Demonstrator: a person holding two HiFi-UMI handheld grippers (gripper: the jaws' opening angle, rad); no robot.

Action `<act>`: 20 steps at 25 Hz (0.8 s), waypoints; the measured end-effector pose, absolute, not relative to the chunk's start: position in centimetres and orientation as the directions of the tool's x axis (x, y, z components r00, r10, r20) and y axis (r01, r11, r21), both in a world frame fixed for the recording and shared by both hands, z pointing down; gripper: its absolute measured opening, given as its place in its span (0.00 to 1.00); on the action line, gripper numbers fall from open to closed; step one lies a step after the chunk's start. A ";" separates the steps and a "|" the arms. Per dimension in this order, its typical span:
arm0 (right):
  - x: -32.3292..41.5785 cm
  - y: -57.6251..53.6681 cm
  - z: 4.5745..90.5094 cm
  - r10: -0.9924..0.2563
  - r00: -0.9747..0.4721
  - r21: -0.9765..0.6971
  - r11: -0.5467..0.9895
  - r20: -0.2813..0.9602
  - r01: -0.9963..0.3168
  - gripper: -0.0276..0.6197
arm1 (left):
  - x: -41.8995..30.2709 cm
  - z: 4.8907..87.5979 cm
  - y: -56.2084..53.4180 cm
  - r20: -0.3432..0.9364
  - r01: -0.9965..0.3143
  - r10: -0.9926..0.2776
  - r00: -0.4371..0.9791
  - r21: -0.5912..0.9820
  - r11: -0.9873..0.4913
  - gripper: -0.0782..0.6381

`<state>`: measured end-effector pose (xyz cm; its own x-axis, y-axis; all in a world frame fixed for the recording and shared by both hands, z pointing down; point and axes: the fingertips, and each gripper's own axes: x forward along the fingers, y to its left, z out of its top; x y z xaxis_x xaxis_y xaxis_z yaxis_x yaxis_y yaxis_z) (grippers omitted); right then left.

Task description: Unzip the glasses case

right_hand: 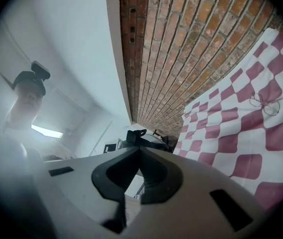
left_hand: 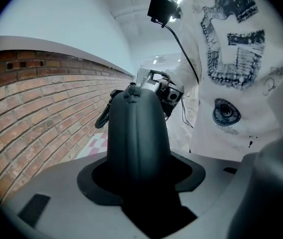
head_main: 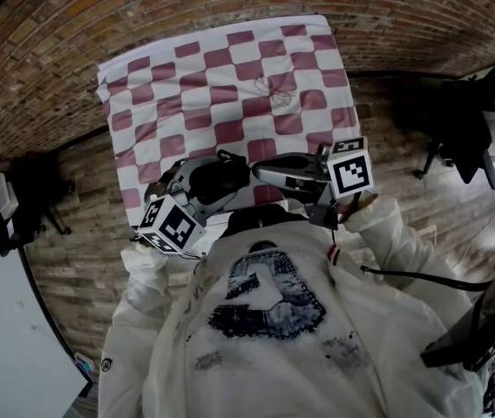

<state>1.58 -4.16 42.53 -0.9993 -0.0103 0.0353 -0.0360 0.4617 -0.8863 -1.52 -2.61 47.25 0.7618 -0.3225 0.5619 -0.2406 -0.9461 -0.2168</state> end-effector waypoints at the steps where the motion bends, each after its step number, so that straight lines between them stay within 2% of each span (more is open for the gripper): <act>1: 1.5 -4.2 42.6 -0.013 -0.999 -0.884 0.466 0.044 -0.045 0.06 | -1.6 47.4 -2.7 0.570 -0.241 -0.326 0.754 -0.222 -0.945 0.47; 20: 1.0 -5.2 43.5 -0.081 -0.983 -0.819 0.544 0.163 -0.180 0.06 | -3.0 49.7 -4.2 0.675 -0.302 -0.426 0.602 -0.301 -0.904 0.47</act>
<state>0.98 -5.23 43.46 -0.9834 -0.0809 0.1627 -0.1803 0.5441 -0.8194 -2.97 -4.24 49.75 0.6021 -0.4261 0.6752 -0.3020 -0.9044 -0.3015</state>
